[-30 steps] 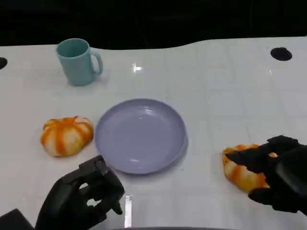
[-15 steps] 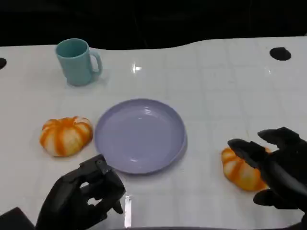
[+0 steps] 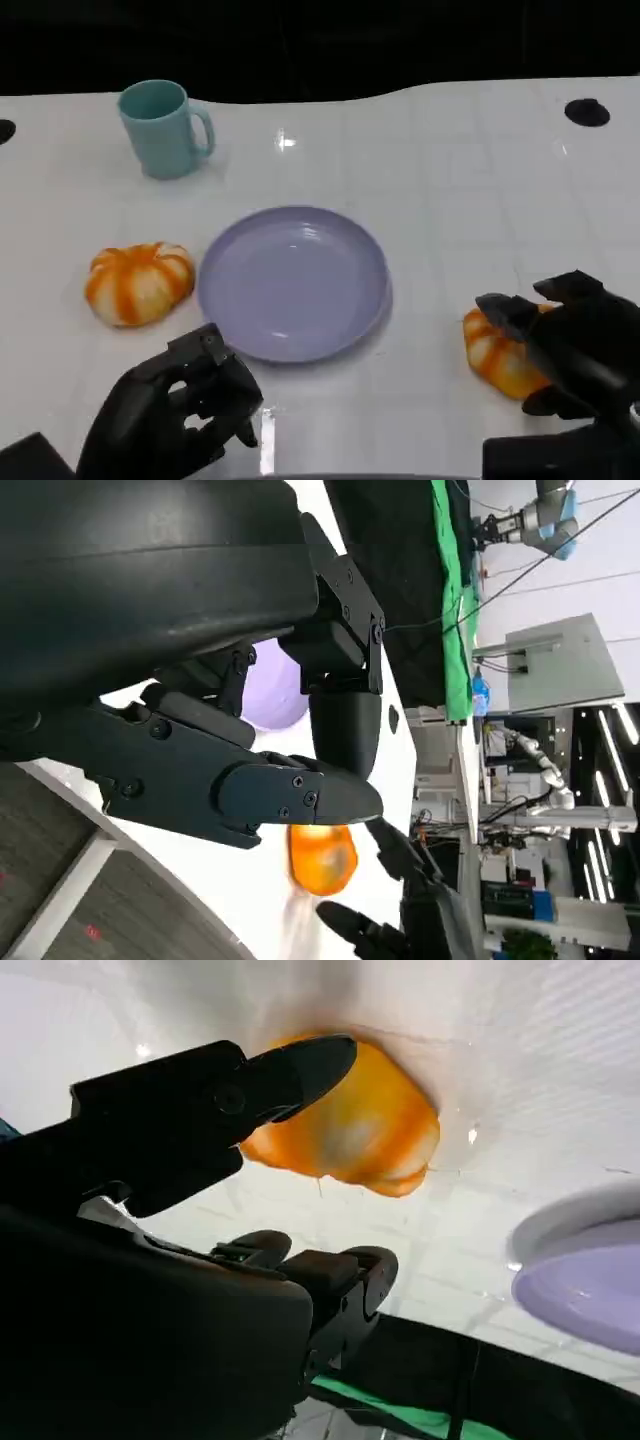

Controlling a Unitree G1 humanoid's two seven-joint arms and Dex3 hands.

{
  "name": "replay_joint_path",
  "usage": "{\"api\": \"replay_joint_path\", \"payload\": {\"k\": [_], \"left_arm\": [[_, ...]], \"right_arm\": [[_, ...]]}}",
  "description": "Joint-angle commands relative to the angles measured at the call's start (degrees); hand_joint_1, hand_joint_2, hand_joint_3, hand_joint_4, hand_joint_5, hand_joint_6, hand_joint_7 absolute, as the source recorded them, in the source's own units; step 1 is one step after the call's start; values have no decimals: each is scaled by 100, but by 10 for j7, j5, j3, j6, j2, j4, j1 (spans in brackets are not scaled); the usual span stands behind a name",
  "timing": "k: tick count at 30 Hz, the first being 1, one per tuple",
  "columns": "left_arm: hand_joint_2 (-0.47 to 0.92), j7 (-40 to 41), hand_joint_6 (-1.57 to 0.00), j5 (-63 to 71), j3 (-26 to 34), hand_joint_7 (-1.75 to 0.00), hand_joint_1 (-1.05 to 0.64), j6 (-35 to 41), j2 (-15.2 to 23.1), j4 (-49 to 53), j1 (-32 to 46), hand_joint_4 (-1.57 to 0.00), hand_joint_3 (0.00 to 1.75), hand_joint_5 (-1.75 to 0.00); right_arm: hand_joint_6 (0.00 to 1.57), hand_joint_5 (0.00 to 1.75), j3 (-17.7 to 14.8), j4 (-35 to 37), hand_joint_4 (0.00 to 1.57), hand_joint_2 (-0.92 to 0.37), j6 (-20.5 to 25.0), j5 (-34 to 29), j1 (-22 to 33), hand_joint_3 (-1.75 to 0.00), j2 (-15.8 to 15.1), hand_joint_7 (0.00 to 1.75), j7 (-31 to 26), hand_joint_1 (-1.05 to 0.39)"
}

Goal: Grasp the bread from the table and place it into the plate.

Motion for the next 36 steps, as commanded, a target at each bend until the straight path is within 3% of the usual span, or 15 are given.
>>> {"api": "replay_joint_path", "payload": {"k": [1, 6, 9, 11, 12, 14, 15, 16, 17, 19, 22, 23, 24, 27, 36], "left_arm": [[92, 6, -60, 0, 2, -152, -56, 5, 4, -12, 7, -66, 30, -175], [92, 6, -59, 2, 2, -152, -56, 6, 5, -15, 10, -65, 30, -175], [92, 7, -59, 4, 2, -152, -56, 7, 5, -18, 12, -65, 30, -175], [92, 7, -59, 5, 2, -151, -57, 6, 6, -18, 12, -65, 30, -175], [92, 7, -59, 5, 2, -151, -58, 5, 6, -18, 12, -65, 30, -175], [92, 6, -59, 4, 2, -151, -58, 4, 6, -17, 12, -65, 30, -175], [92, 6, -60, 4, 2, -150, -57, 5, 6, -17, 12, -65, 30, -175], [92, 6, -60, 5, 2, -150, -57, 4, 6, -17, 11, -65, 29, -175], [92, 6, -60, 6, 2, -150, -56, 2, 6, -16, 10, -66, 30, -175], [92, 5, -60, 5, 2, -151, -55, 0, 5, -13, 9, -66, 30, -175], [92, 7, -60, 9, 2, -151, -56, 0, 5, -13, 7, -66, 31, -175], [92, 8, -60, 9, 2, -151, -57, 1, 4, -14, 7, -66, 30, -175], [92, 9, -60, 10, 2, -151, -58, 2, 4, -14, 8, -67, 30, -175], [92, 8, -60, 12, 2, -151, -56, -2, 3, -12, 7, -66, 31, -175], [92, 7, -59, 5, 2, -152, -54, 11, 0, -19, 8, -65, 32, -175]], "right_arm": [[26, 36, 21, 58, 9, -87, 7, 2, -32, -1, -1, 1, -19, -69], [28, 36, 52, 121, 11, -91, 11, 0, -67, -2, 0, 1, -24, -70], [36, 29, 63, 150, 24, -92, 4, 9, -80, -3, -1, 2, -48, -68], [64, 30, 57, 171, 66, -91, -20, 36, -84, -2, 3, 7, -92, -49], [85, 52, 50, 185, 85, -90, -42, 57, -85, -2, 5, 9, -126, -37], [118, 128, 43, 210, 93, -88, -82, 88, -90, -1, 5, 12, -184, -22], [103, 156, 43, 222, 94, -89, -97, 95, -93, -4, 3, 79, -209, -17], [87, 165, 44, 232, 92, -89, -109, 101, -97, -5, 3, 125, -231, -15], [76, 171, 44, 242, 91, -89, -120, 105, -101, -7, 2, 154, -251, -14], [70, 174, 46, 257, 89, -90, -133, 111, -109, -8, 1, 169, -275, -13], [66, 175, 49, 274, 87, -90, -140, 111, -123, -11, -1, 173, -294, -15], [69, 175, 50, 280, 88, -86, -142, 111, -128, -23, 0, 170, -303, -15], [72, 175, 50, 286, 89, -67, -145, 110, -131, -61, 0, 165, -313, -15], [73, 175, 50, 297, 90, -44, -152, 110, -138, -102, 4, 168, -348, -15], [80, 175, 42, 304, 98, -31, -209, 149, -162, -133, 14, 167, -408, -12]]}}
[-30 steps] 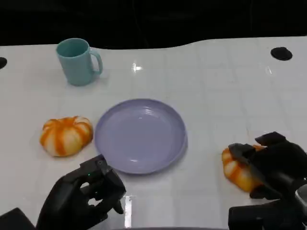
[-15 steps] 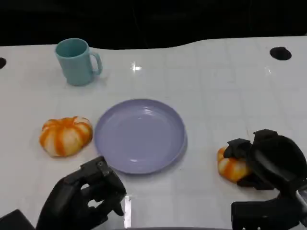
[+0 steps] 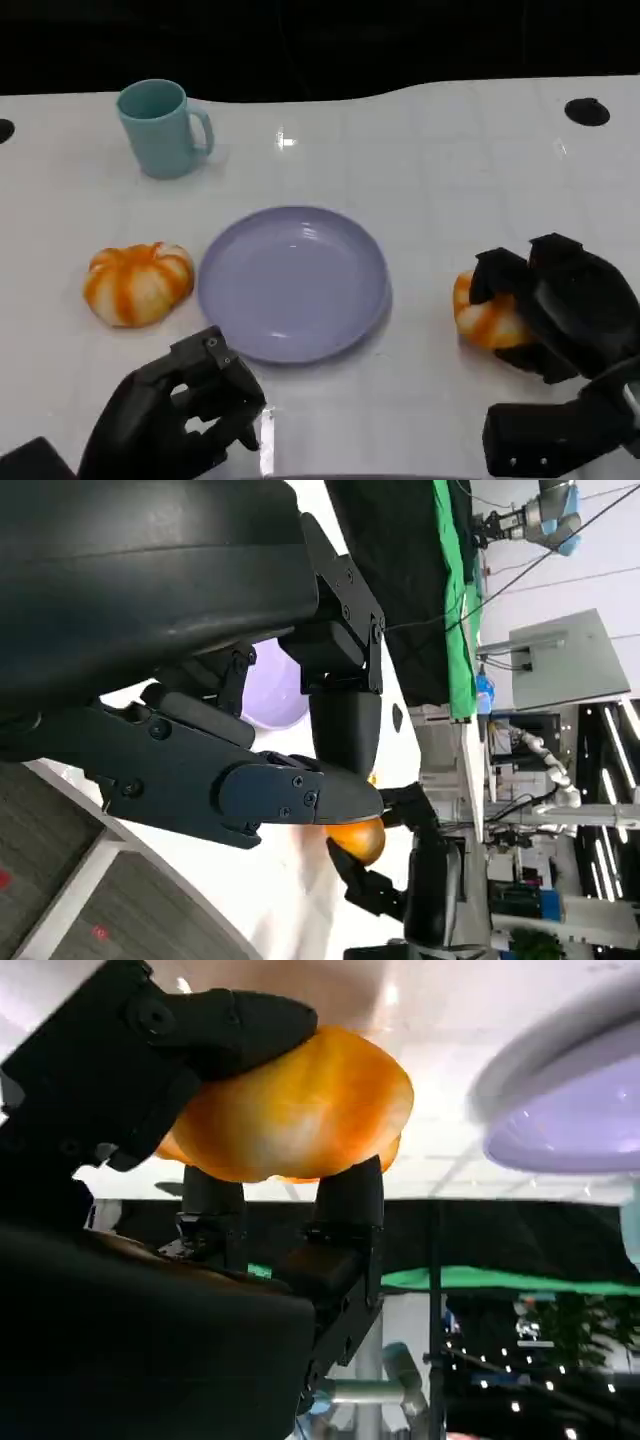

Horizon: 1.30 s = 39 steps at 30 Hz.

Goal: Grasp the bread from the table and place it into the plate.

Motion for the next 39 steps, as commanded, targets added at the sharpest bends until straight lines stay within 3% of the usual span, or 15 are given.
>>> {"api": "replay_joint_path", "payload": {"k": [1, 7, 14, 22, 35, 36, 37, 39], "left_arm": [[92, 3, -59, -7, 3, -152, -54, 5, 3, -3, -2, -65, 32, -175], [92, 3, -59, 1, 3, -152, -55, -1, 4, 3, -5, -67, 32, -175], [92, 5, -59, 1, -2, -153, -55, 3, 0, 1, -1, -67, 31, -175], [92, 4, -58, 8, -6, -154, -53, -9, -1, -6, 10, -66, 32, -175], [92, 1, -56, 3, -16, -154, -54, 1, 0, -13, 16, -64, 31, -175], [92, 2, -56, 2, -17, -154, -54, 3, -1, -15, 17, -64, 30, -175], [92, 4, -57, 4, -18, -154, -54, 5, -2, -17, 18, -63, 30, -175], [92, 4, -57, 3, -19, -154, -53, 6, -2, -20, 18, -63, 30, -175]], "right_arm": [[79, 175, -9, 1, 98, -31, -25, 27, -27, -134, 8, 169, -22, -12], [73, 175, -6, 13, 98, -41, -68, 72, -58, -121, 40, 175, -6, -16], [73, 175, 5, 36, 98, -31, -89, 109, -100, -132, 87, 175, 50, -18], [77, 175, 25, 128, 101, -28, -103, 111, -161, -142, 149, 172, 52, -20], [72, 175, 34, 304, 98, -30, -88, 126, -273, -136, 243, 171, 51, -17], [72, 175, 34, 316, 97, -30, -82, 127, -281, -136, 248, 170, 54, -18], [73, 175, 32, 325, 93, -32, -80, 131, -288, -130, 253, 153, 57, -20], [76, 175, 26, 341, 89, -34, -72, 143, -299, -126, 264, 139, 72, -19]]}}
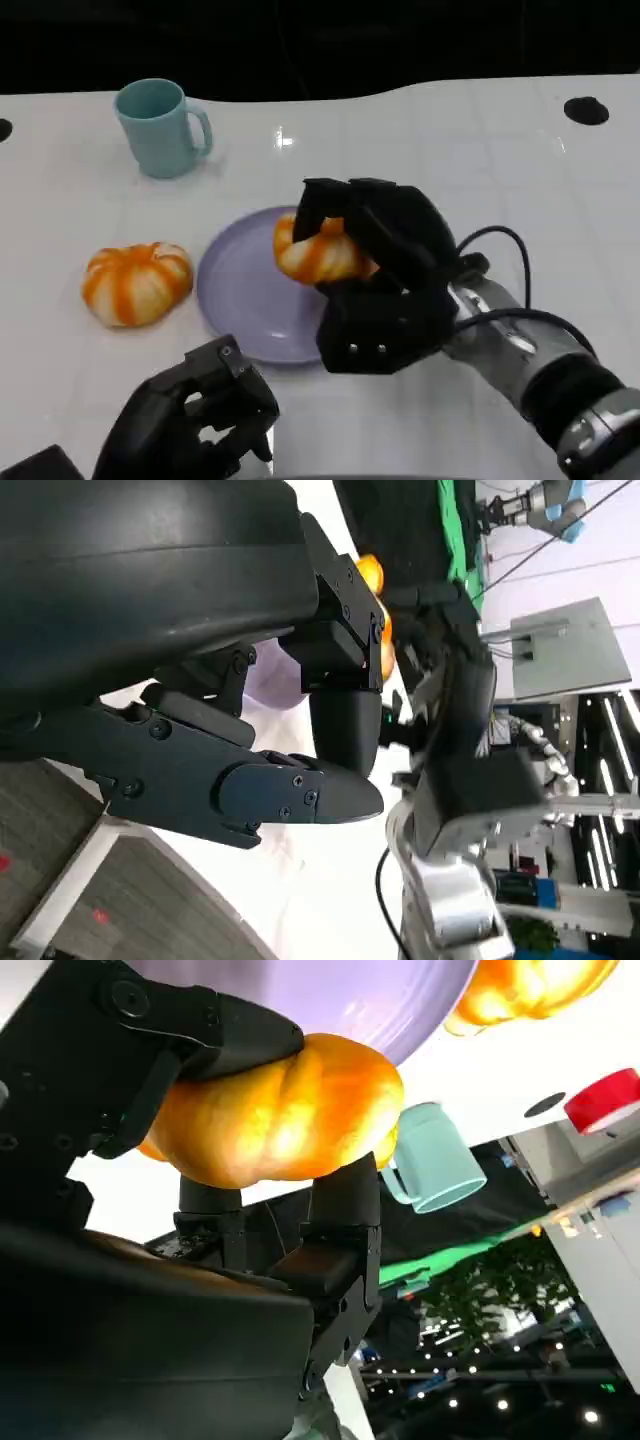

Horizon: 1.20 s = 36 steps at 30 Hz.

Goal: Grasp the bread from the table and place it into the plate.

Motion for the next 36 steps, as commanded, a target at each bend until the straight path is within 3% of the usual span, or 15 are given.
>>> {"api": "replay_joint_path", "payload": {"k": [1, 2, 3, 5, 7, 10, 14, 22, 31, 36], "left_arm": [[92, 3, -57, -2, -1, -154, -52, 3, 5, -11, 6, -63, 31, -175], [92, 3, -57, -1, -1, -153, -52, 1, 4, -11, 6, -63, 31, -175], [92, 3, -57, -1, -1, -153, -52, 2, 5, -11, 5, -63, 31, -175], [92, 1, -57, 0, -1, -153, -52, -2, 6, -8, 4, -64, 32, -175], [92, 2, -57, 1, -1, -153, -53, -1, 6, -8, 4, -64, 32, -175], [92, 3, -58, 1, -1, -153, -53, 3, 6, -11, 5, -64, 32, -175], [92, 0, -58, 0, 0, -153, -53, -1, 8, -8, 4, -64, 33, -175], [92, 2, -58, 1, 1, -153, -55, -1, 7, -5, -1, -65, 33, -175], [92, 4, -59, 3, -1, -152, -56, 2, 5, -3, -3, -65, 32, -175], [92, 3, -58, -2, -1, -152, -55, 6, 4, -4, -4, -65, 32, -175]], "right_arm": [[78, 175, -13, 33, 83, -36, 19, 35, -34, -120, 19, 124, 33, -19], [78, 163, -14, 37, 73, -46, 24, 42, -37, -98, 21, 94, 48, -21], [80, 154, -11, 38, 67, -52, 30, 43, -41, -85, 20, 76, 64, -22], [63, 85, 5, 37, 42, -67, 31, 32, -46, -56, 13, 34, 85, -31], [50, 51, 20, 34, 25, -80, 41, 24, -51, -35, 6, 12, 110, -41], [31, 36, 27, 22, 4, -91, 57, 24, -50, -23, 0, 1, 148, -58], [19, 19, 31, -8, 0, -92, 77, 27, -40, -28, -10, 0, 183, -72], [15, 14, 29, -106, 1, -92, 89, 32, 1, -33, -45, 0, 234, -78], [18, 22, 3, -288, 5, -92, 79, 63, 109, -31, -116, 2, 269, -73], [23, 47, -23, -378, 0, -92, 60, 79, 187, -24, -152, 3, 261, -69]]}}
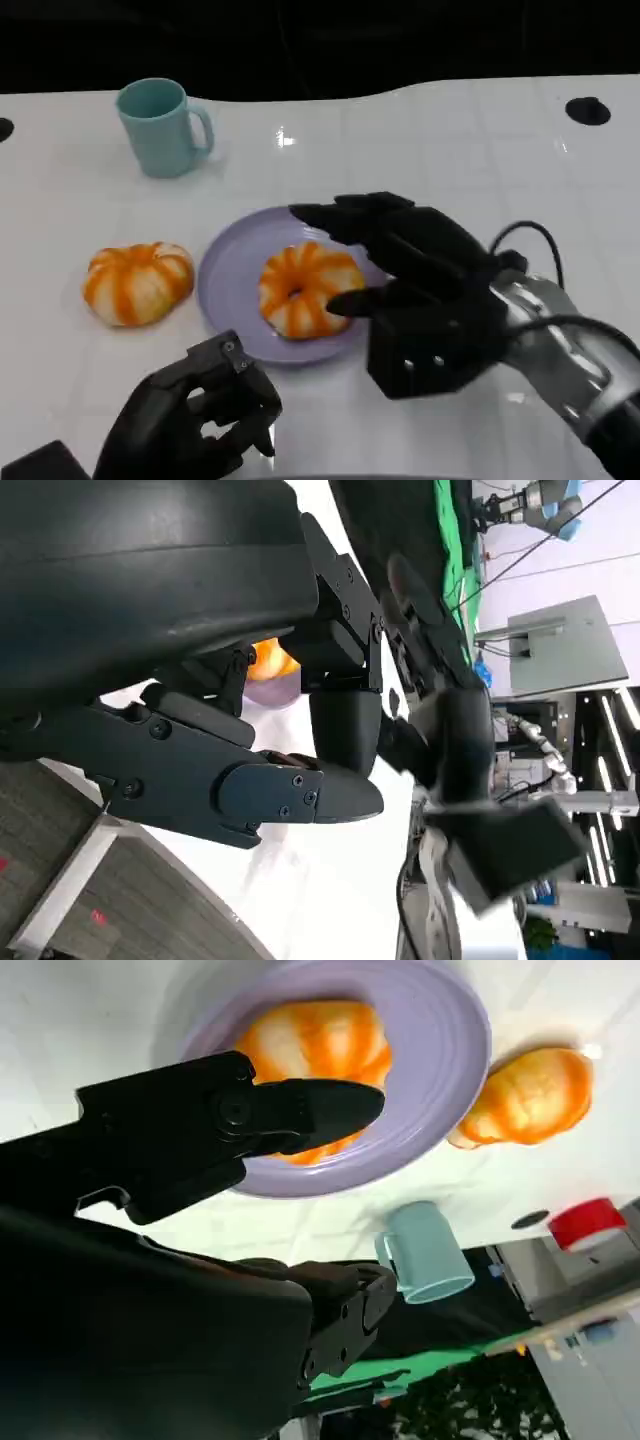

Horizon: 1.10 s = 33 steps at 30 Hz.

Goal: Grasp the bread from the table and place it into the plate.

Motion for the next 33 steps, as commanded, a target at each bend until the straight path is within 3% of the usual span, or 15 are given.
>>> {"api": "replay_joint_path", "payload": {"k": [1, 7, 10, 14, 17, 19, 20, 22, 24, 27, 33], "left_arm": [[92, 2, -58, -2, 1, -152, -55, -1, 5, 1, 1, -65, 32, -175], [92, 4, -58, -2, 2, -153, -55, 1, 5, 2, -1, -65, 32, -175], [92, 5, -58, -3, 2, -153, -56, 7, 5, -2, 0, -65, 32, -175], [92, 2, -58, -8, 3, -153, -55, 8, 5, -2, -1, -65, 32, -175], [92, 2, -58, -7, 5, -153, -54, 6, 6, -1, -2, -65, 32, -175], [92, 4, -58, -6, 6, -153, -54, 5, 6, 0, -3, -65, 32, -175], [92, 4, -59, -6, 7, -153, -54, 5, 6, 0, -3, -65, 32, -175], [92, 1, -59, -8, 7, -154, -55, 3, 7, 1, -3, -66, 32, -175], [92, -2, -58, -11, 8, -153, -55, 3, 8, 1, -3, -66, 32, -175], [92, 0, -58, -8, 9, -153, -55, 3, 9, 1, -3, -66, 32, -175], [92, 0, -59, -8, 10, -152, -56, 3, 10, 2, -4, -66, 31, -175]], "right_arm": [[24, 50, -28, -76, 0, -92, -19, 16, 66, -24, -39, 3, -5, -69], [28, 61, -61, -146, 0, -92, -45, 30, 144, -17, -75, 5, -10, -63], [39, 68, -81, -177, 11, -92, -61, 30, 183, -15, -93, 10, -20, -58], [59, 78, -105, -194, 35, -91, -90, 38, 220, -8, -101, 19, -40, -48], [82, 96, -127, -199, 65, -87, -117, 55, 249, -4, -96, 31, -65, -28], [96, 116, -137, -202, 78, -86, -129, 66, 264, -8, -99, 49, -68, -15], [96, 121, -141, -205, 80, -84, -133, 66, 271, -13, -103, 60, -67, -12], [94, 133, -148, -214, 81, -59, -136, 58, 286, -63, -109, 84, -69, -10], [84, 154, -153, -224, 75, -47, -137, 52, 299, -87, -113, 108, -70, -12], [72, 169, -162, -241, 71, -40, -135, 51, 320, -101, -114, 131, -71, -12], [65, 175, -176, -273, 72, -32, -131, 40, 357, -120, -114, 146, -79, -8]]}}
